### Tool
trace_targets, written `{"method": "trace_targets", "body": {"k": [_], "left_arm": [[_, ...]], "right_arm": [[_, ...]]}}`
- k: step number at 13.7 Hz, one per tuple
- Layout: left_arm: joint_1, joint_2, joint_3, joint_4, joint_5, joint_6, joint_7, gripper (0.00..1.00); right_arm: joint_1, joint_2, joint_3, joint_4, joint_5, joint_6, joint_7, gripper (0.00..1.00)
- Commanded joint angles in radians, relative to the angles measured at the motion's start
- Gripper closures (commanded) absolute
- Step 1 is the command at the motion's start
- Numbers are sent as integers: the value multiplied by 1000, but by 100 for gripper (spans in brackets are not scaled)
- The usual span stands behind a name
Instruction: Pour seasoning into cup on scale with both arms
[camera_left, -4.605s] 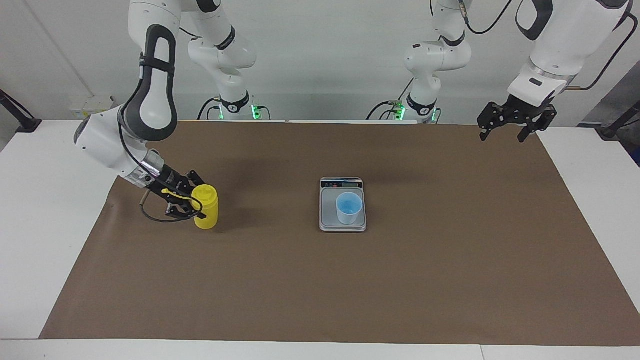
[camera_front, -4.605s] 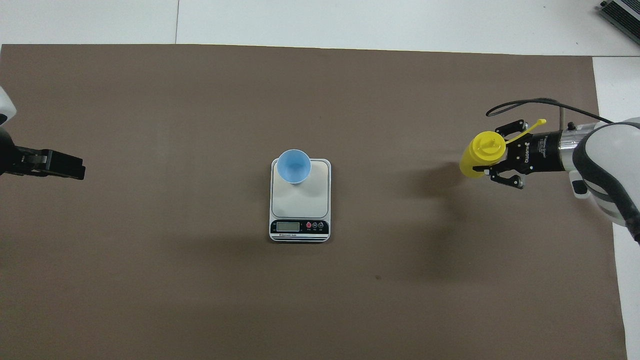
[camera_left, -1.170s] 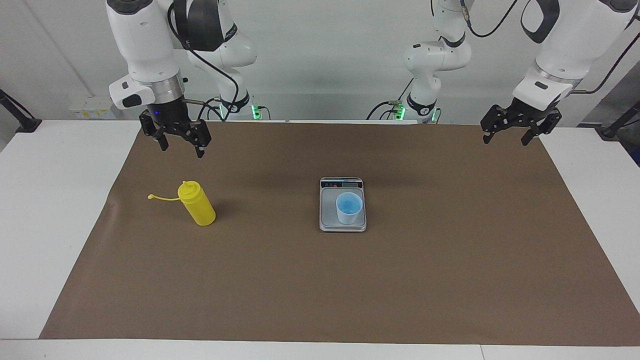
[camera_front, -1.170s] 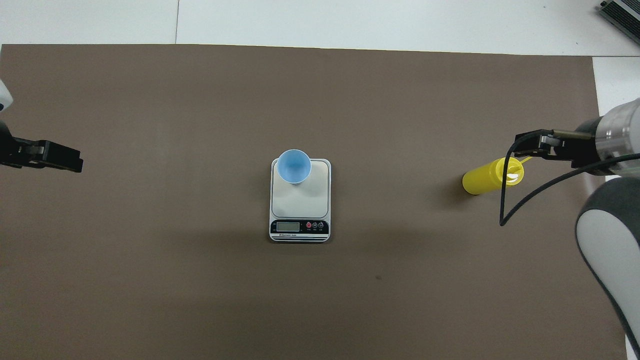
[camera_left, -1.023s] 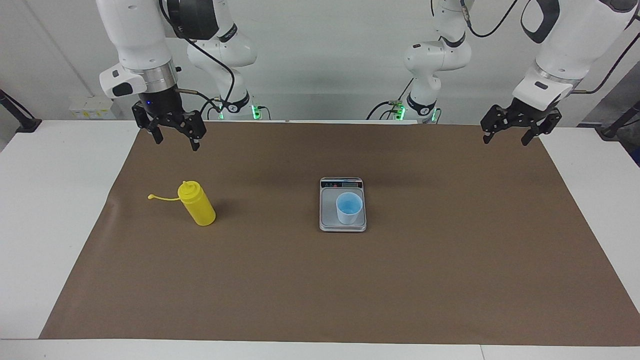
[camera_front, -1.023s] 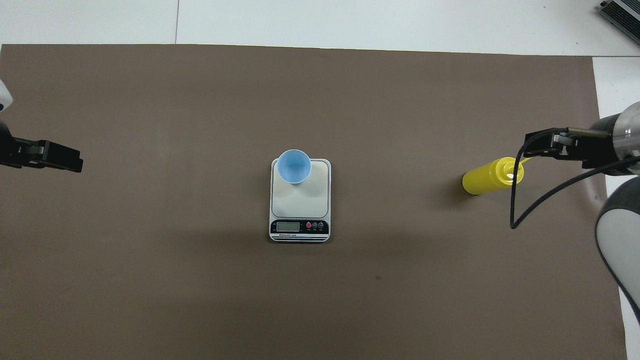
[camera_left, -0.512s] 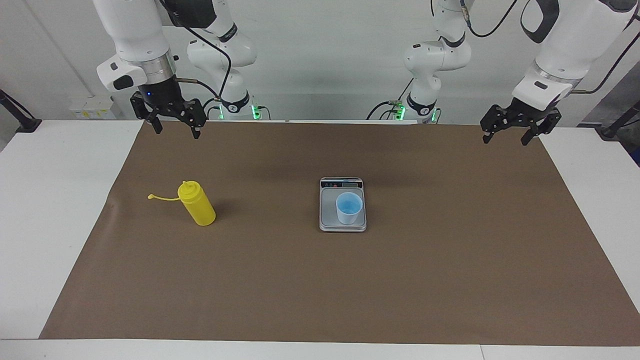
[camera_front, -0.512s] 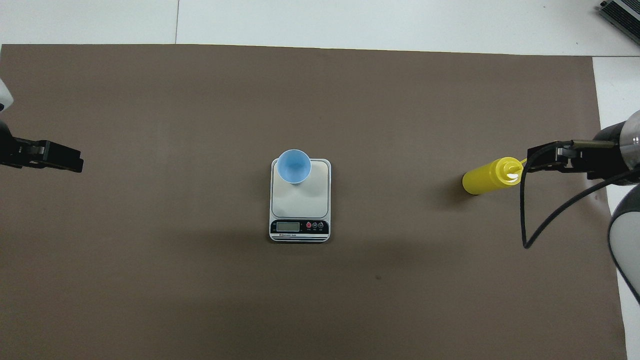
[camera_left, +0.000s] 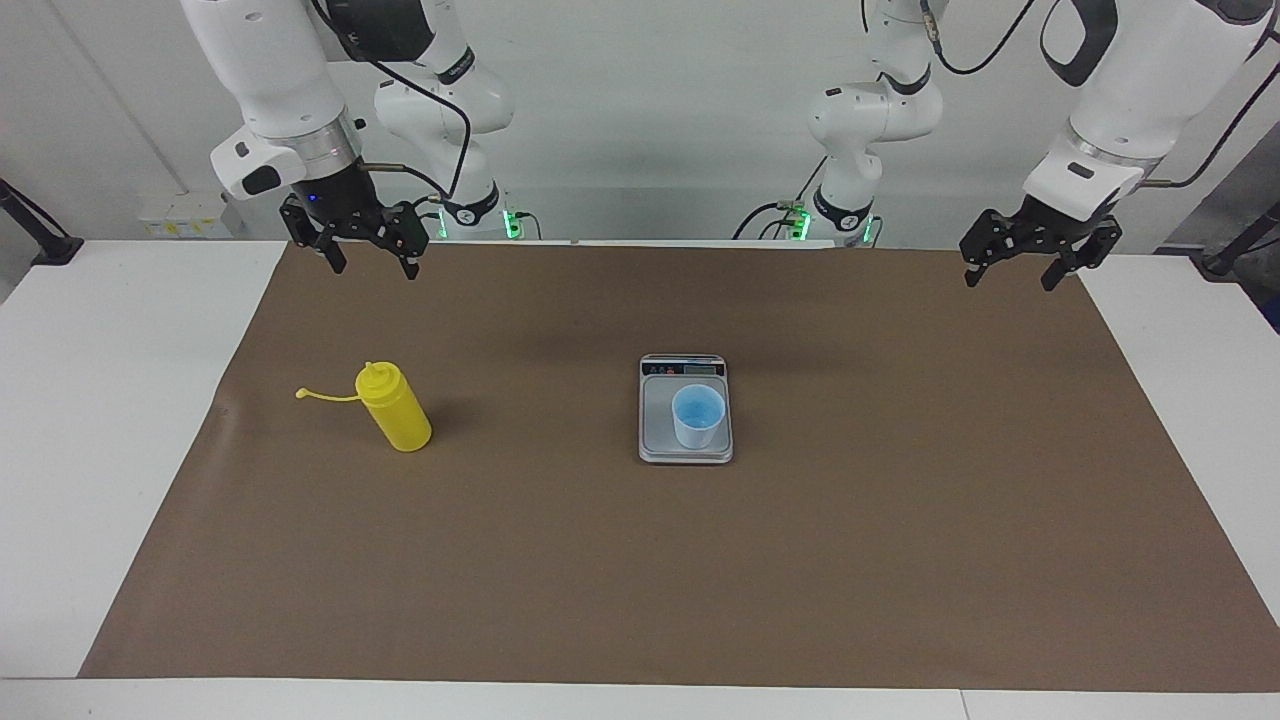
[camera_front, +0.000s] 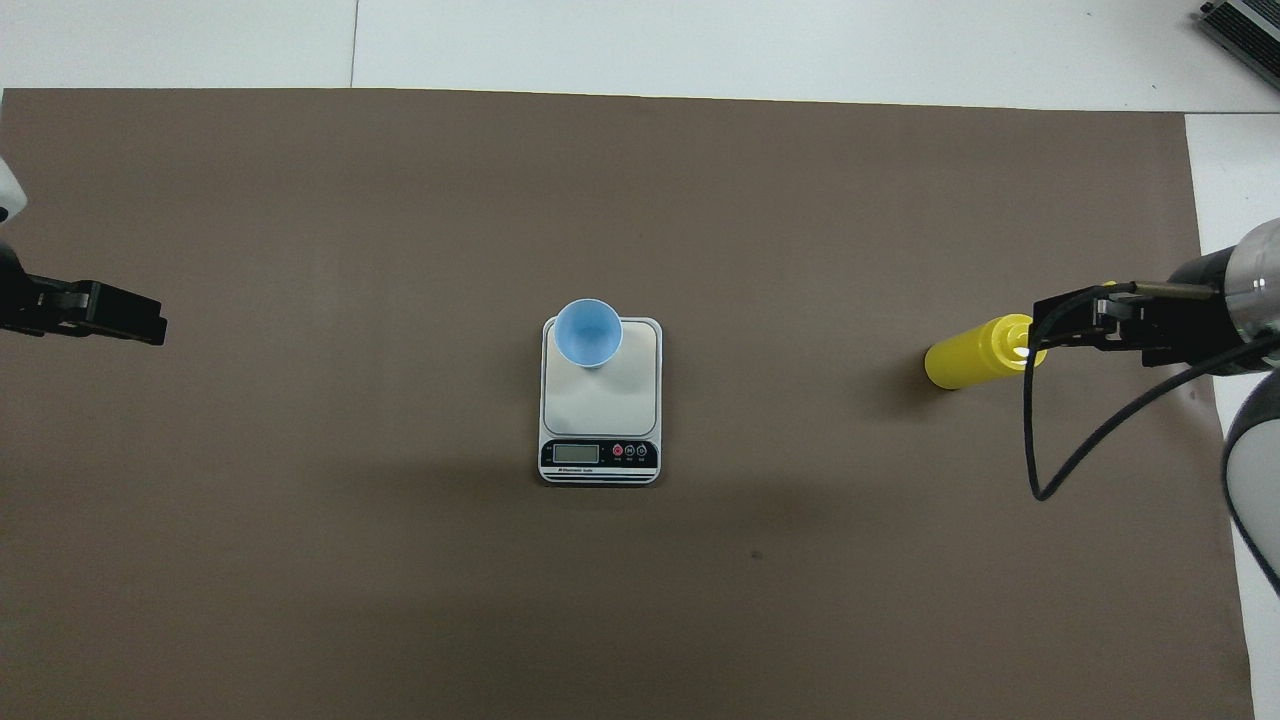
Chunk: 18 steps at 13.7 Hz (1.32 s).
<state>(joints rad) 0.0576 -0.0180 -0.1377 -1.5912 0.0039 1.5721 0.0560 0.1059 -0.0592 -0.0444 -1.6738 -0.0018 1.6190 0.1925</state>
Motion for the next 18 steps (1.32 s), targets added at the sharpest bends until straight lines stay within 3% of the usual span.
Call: {"method": "trace_targets", "body": {"k": [1,18], "left_arm": [[1,-13,-2,-10,10,-14,-1,0],[2,-17,-2,-18,10,-14,1,0]], "right_arm": [[-6,-31,3,-49,-37,41,-30,0],[-3,-47,3,-86,-20,79,-47,0]]}}
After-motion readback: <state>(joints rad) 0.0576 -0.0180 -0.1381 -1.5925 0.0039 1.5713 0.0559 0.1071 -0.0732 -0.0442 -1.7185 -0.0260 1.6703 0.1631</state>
